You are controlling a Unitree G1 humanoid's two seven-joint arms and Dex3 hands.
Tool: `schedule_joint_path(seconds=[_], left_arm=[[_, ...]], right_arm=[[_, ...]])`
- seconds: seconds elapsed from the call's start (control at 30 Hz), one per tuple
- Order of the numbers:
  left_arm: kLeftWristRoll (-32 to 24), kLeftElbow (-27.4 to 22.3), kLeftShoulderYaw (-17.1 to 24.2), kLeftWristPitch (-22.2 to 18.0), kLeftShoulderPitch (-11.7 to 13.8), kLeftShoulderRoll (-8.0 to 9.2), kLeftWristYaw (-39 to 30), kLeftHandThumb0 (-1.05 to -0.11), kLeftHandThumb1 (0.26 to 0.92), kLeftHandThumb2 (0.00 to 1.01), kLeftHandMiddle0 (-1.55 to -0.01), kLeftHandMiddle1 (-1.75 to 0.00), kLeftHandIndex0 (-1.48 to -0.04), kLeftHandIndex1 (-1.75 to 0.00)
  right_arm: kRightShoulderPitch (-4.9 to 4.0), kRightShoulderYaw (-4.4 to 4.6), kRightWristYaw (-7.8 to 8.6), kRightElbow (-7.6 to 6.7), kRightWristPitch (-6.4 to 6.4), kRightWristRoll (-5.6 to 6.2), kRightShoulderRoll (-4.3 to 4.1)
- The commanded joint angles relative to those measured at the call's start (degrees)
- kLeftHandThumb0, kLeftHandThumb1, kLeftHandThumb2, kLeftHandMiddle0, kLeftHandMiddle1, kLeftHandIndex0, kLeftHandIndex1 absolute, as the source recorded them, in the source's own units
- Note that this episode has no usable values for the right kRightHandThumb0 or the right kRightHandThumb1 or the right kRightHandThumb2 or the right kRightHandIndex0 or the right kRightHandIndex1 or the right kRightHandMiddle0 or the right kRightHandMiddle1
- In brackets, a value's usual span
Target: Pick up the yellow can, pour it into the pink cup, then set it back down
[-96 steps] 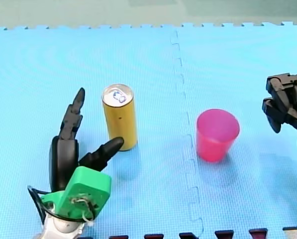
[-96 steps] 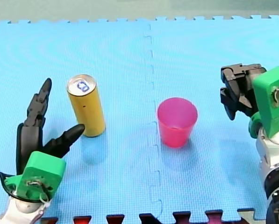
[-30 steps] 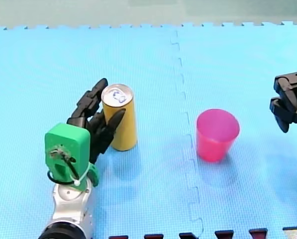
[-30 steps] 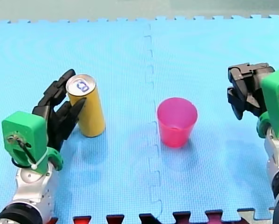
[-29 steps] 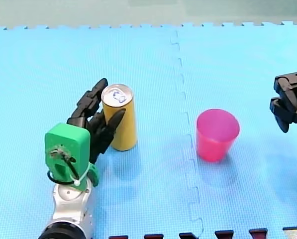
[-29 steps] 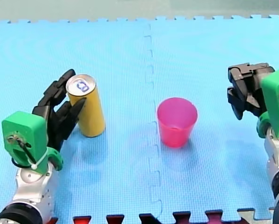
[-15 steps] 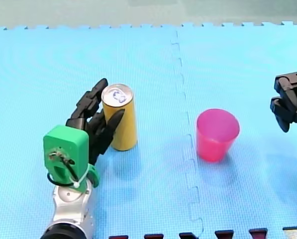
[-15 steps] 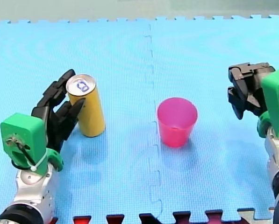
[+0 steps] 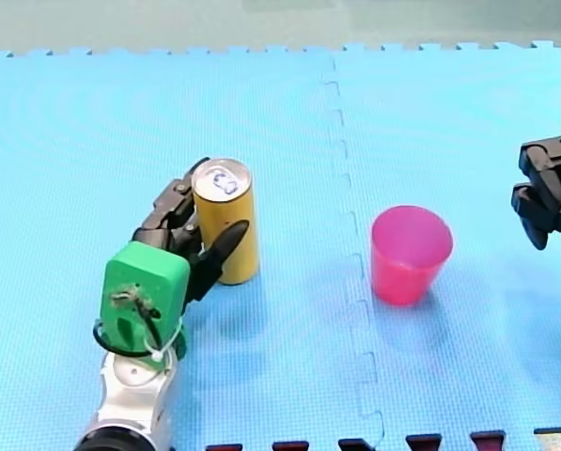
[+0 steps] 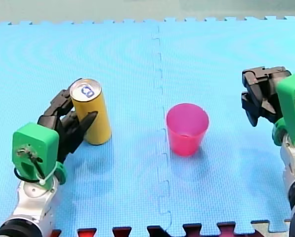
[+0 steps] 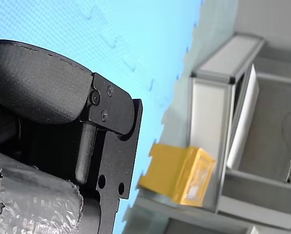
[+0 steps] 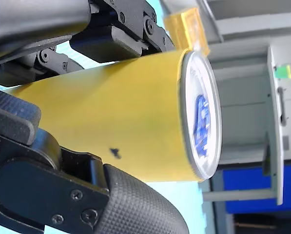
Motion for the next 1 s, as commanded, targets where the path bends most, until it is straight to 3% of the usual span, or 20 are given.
schedule_joint_path(seconds=[0.0, 0.6, 0.8, 0.97], left_arm=[[0.22, -0.43, -0.38, 0.53, 0.25, 0.40, 0.18, -0.995, 0.818, 0.00, -0.41, 0.00, -0.37, 0.00], [-1.54, -1.13, 0.19, 2.12, 0.52, 0.26, -1.97, -0.975, 0.814, 0.00, -0.40, 0.00, -0.35, 0.00], [-3.59, -0.69, 1.55, 2.44, -0.37, 0.00, -3.52, -0.970, 0.813, 0.00, -0.42, -0.01, -0.36, 0.00], [-2.76, -0.36, 1.46, 2.02, -1.69, -0.81, 0.48, -0.951, 0.799, 0.00, -0.45, -0.02, -0.38, -0.01]], right_arm=[[-0.30, -0.15, 0.08, -0.02, 0.36, 0.22, -0.36], [-0.69, -0.67, 0.51, 0.01, 1.81, 0.63, -0.65], [-0.57, -0.66, 0.51, 0.01, 1.84, 0.57, -0.81], [-0.53, -0.72, 0.62, 0.00, 1.88, 0.69, -0.80]])
